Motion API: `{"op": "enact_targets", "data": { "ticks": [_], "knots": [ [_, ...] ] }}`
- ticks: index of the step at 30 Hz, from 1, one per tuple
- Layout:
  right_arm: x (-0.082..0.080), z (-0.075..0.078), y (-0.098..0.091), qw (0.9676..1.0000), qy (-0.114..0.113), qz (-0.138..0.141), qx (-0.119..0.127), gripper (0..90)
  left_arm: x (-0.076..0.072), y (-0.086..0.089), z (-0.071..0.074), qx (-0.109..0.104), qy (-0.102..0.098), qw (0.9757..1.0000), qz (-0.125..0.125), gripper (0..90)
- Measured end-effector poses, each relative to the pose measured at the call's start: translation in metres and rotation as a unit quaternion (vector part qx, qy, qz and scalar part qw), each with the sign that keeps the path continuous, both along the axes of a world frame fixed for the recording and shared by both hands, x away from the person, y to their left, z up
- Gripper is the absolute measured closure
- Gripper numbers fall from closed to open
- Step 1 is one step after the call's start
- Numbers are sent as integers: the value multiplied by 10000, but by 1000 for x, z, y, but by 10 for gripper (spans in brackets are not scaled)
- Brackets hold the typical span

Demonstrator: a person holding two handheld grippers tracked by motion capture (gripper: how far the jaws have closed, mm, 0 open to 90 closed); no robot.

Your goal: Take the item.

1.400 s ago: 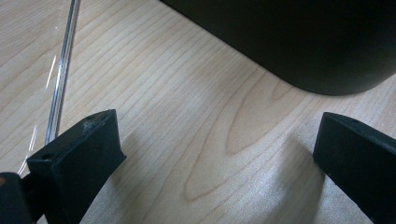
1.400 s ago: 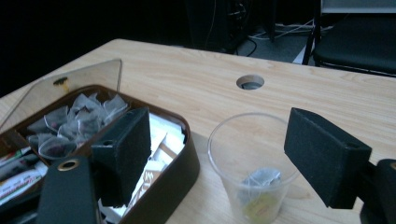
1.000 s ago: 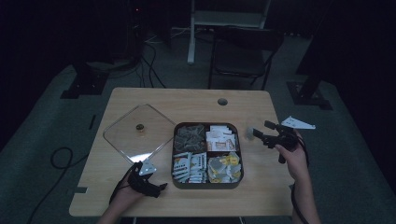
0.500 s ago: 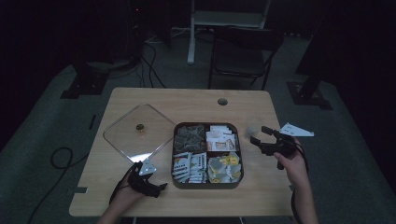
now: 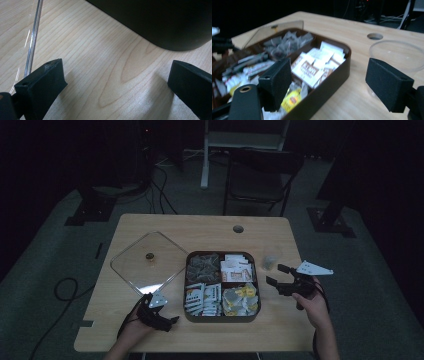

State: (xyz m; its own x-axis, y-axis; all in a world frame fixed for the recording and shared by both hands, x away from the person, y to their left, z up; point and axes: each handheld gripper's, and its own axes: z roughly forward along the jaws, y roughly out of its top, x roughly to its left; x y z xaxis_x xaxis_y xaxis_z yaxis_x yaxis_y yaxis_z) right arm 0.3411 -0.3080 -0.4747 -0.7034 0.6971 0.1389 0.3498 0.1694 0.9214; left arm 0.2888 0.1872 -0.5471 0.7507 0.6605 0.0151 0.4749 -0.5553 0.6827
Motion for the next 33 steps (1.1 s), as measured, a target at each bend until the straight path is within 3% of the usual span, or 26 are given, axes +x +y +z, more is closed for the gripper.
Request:
{"op": "enact_targets", "data": {
  "ticks": [7, 13, 19, 33],
  "knots": [
    [-6, -15, 0, 9999, 147, 30, 79, 204, 0, 0, 0, 0, 1, 10000, 1, 16],
    [-12, -32, 5, 9996, 244, 97, -35, 198, 0, 0, 0, 1, 1, 10000, 0, 16],
    [-16, -48, 10, 9986, 458, 150, -204, 190, 0, 0, 0, -1, 1, 10000, 2, 16],
    [-22, -66, 8, 9949, 700, 155, -714, 190, 0, 0, 0, 0, 2, 10000, -1, 16]
  ]
}}
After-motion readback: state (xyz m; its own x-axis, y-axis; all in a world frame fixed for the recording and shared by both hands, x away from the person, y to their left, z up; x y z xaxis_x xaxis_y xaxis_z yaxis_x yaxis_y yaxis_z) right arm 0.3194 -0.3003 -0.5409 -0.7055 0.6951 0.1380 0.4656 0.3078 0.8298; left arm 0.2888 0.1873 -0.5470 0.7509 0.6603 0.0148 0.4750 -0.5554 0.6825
